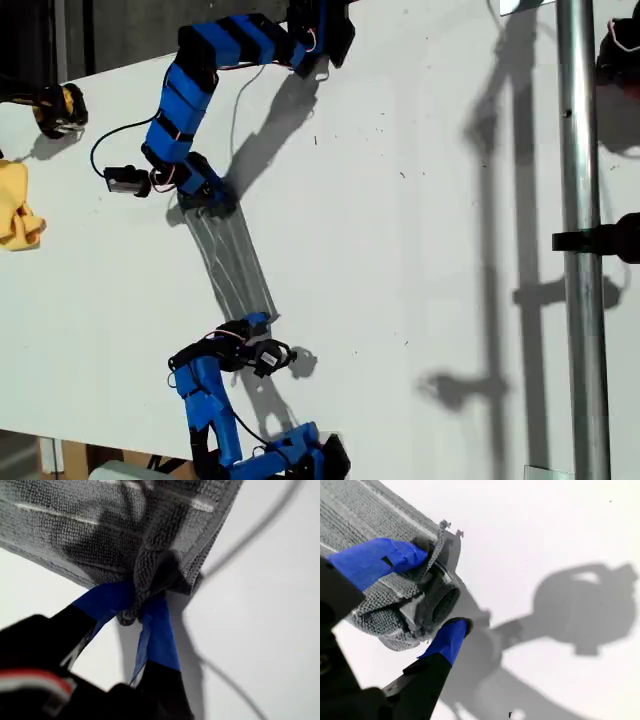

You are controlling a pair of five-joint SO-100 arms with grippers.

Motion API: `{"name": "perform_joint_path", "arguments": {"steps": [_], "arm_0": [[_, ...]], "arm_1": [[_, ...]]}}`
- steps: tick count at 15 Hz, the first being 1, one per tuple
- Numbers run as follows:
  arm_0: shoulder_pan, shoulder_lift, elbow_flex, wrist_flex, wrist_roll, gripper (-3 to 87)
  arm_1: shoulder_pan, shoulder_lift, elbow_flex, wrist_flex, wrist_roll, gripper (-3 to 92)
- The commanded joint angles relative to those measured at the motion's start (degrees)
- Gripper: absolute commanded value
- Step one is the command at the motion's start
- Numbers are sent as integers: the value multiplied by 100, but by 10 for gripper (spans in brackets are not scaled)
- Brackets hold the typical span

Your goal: Grasp corners of a towel and fold twice.

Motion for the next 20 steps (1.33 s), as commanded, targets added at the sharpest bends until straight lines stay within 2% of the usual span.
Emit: {"name": "perform_joint_path", "arguments": {"steps": [1, 3, 4, 5, 8, 10, 12, 15, 17, 18, 20], "arm_0": [[-123, 352, -158, 132, -79, 244], [-62, 571, -35, 185, -272, 267], [18, 932, 97, 132, -299, 288], [97, 1380, 211, 114, -308, 304], [141, 2751, 536, 316, -176, 363], [185, 3779, 1072, 299, -193, 349], [202, 4939, 1960, 88, -360, 333], [624, 6609, 3445, -431, -606, 300], [1116, 8077, 4878, -1116, -923, 244], [1354, 9044, 5678, -1406, -1063, 169], [1644, 11206, 7005, -1195, -1450, 67]], "arm_1": [[132, 220, -554, 26, -97, 73], [-26, 185, -598, 79, -158, 402], [-123, 396, -545, 149, -158, 478], [-167, 773, -413, 176, -158, 473], [-9, 1811, -378, 1011, -158, 439], [255, 2760, 79, 1389, -158, 424], [703, 3604, 826, 1617, -193, 416], [1327, 4570, 2329, 1433, -255, 418], [1450, 4834, 3190, 1011, -255, 404], [1503, 4913, 3612, 765, -246, 397], [1723, 5168, 4386, 396, -255, 401]]}}
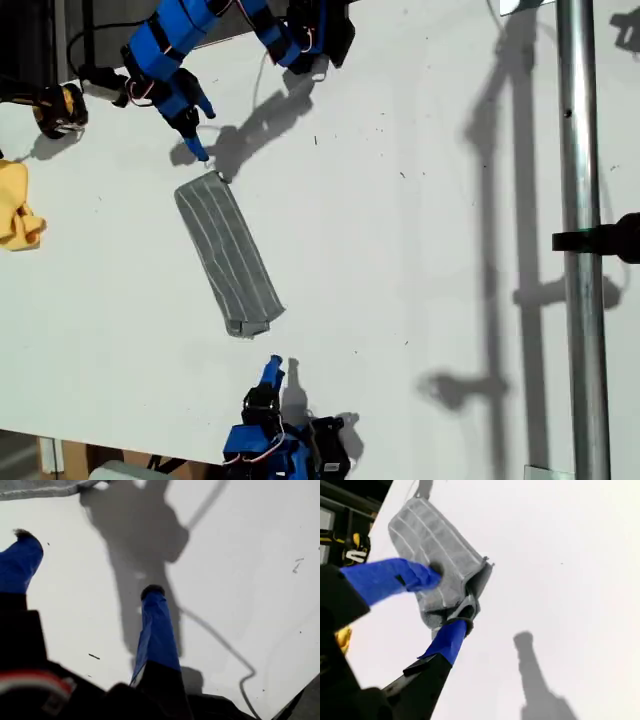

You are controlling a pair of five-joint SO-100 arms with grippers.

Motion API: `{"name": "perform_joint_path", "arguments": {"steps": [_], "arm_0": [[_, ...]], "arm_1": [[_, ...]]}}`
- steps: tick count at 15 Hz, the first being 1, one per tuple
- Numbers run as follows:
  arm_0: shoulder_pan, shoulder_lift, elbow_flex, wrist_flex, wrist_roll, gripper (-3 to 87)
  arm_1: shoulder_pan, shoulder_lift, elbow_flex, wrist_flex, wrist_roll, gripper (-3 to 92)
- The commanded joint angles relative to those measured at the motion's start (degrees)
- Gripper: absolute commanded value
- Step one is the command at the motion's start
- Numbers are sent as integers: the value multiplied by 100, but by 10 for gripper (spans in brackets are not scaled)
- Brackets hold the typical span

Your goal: Grasp corners of a towel and fold twice.

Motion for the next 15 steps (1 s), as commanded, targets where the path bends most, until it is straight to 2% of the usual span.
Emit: {"name": "perform_joint_path", "arguments": {"steps": [1, 4, 8, 10, 15], "arm_0": [[352, 2558, 1125, 246, -202, 26], [475, 2602, 1740, 53, -202, 7], [457, 2602, 2276, -97, -158, 12], [439, 2602, 2312, -114, -158, 12], [439, 2602, 2312, -97, -211, 10]], "arm_1": [[290, 721, 650, -396, -70, 402], [932, 1819, 1793, -562, -79, 399], [914, 2531, 2268, -791, 70, 363], [589, 1802, 1441, -773, -237, 388], [-272, -1547, -2136, -729, -1538, 421]]}}
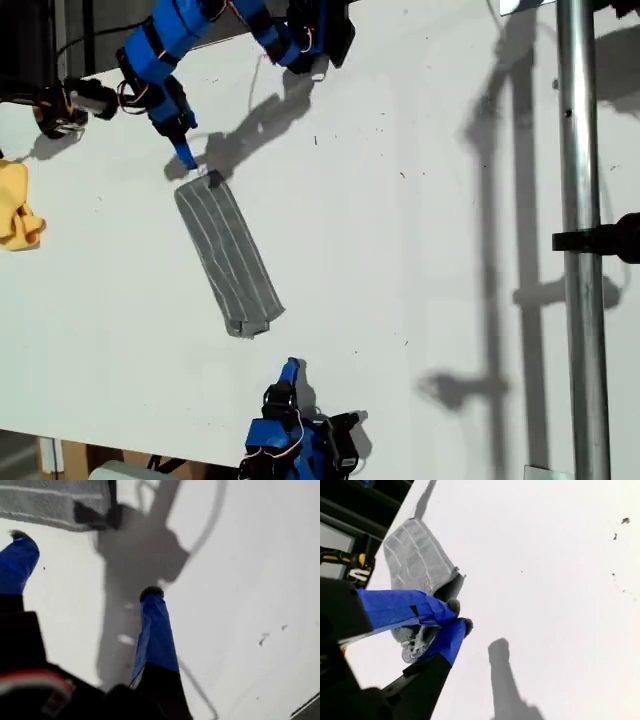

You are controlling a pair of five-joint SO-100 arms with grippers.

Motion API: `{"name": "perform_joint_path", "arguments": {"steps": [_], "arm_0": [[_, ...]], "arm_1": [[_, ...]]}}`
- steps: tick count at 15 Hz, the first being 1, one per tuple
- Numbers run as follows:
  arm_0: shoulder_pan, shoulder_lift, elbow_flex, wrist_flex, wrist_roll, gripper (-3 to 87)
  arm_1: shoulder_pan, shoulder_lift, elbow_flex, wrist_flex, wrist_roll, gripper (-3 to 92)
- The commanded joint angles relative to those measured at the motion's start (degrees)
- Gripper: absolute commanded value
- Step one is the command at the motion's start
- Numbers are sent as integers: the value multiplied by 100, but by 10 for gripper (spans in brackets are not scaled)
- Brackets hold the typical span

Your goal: Grasp corners of a towel and fold twice.

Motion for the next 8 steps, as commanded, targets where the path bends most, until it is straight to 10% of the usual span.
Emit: {"name": "perform_joint_path", "arguments": {"steps": [1, 8], "arm_0": [[0, 35, 26, -79, -26, 9], [-9, 35, 26, -62, -62, 6]], "arm_1": [[-378, -1266, -1740, 9, -431, 421], [-976, -3858, -3850, -193, -510, 416]]}}
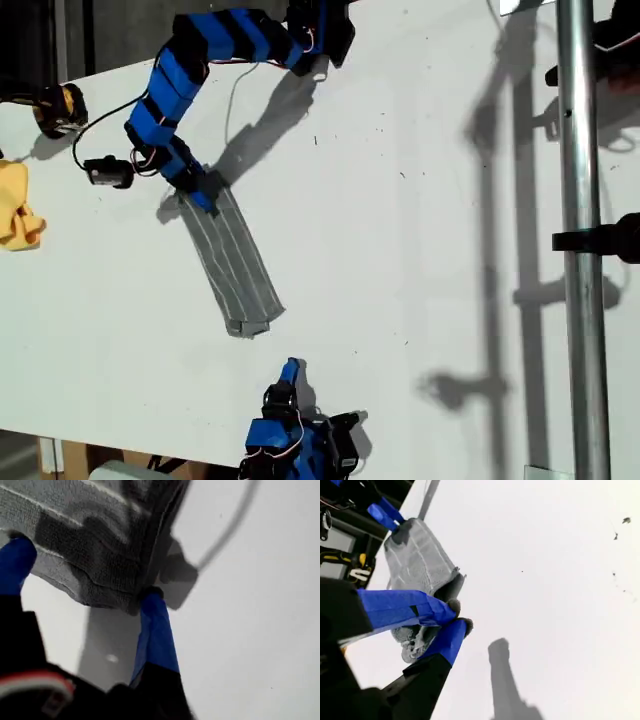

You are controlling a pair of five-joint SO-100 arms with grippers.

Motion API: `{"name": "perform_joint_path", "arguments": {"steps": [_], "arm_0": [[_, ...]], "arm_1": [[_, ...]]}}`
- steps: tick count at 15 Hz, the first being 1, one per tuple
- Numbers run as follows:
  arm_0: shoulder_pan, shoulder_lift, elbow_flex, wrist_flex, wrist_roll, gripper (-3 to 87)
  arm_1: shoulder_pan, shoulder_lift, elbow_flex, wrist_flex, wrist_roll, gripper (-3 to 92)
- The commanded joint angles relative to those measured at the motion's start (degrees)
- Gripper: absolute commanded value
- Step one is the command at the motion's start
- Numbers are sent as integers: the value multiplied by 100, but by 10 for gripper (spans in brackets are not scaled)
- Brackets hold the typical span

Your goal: Grasp corners of a towel and fold twice.

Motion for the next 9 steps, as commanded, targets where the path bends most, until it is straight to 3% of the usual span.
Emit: {"name": "perform_joint_path", "arguments": {"steps": [1, 5, 7, 8, 9], "arm_0": [[0, 35, 26, -53, -88, 5], [0, 35, 35, -35, -132, -1], [-35, 35, 35, -26, -132, -4], [-62, 35, 35, -26, -123, -10], [-70, 35, 35, -26, -123, -13]], "arm_1": [[-114, -325, -791, -97, -79, 416], [-308, -1248, -1600, -193, -229, 387], [-334, -1222, -1608, -149, -220, 252], [-352, -1178, -1547, -141, -123, 61], [-360, -1178, -1529, -149, -105, 15]]}}
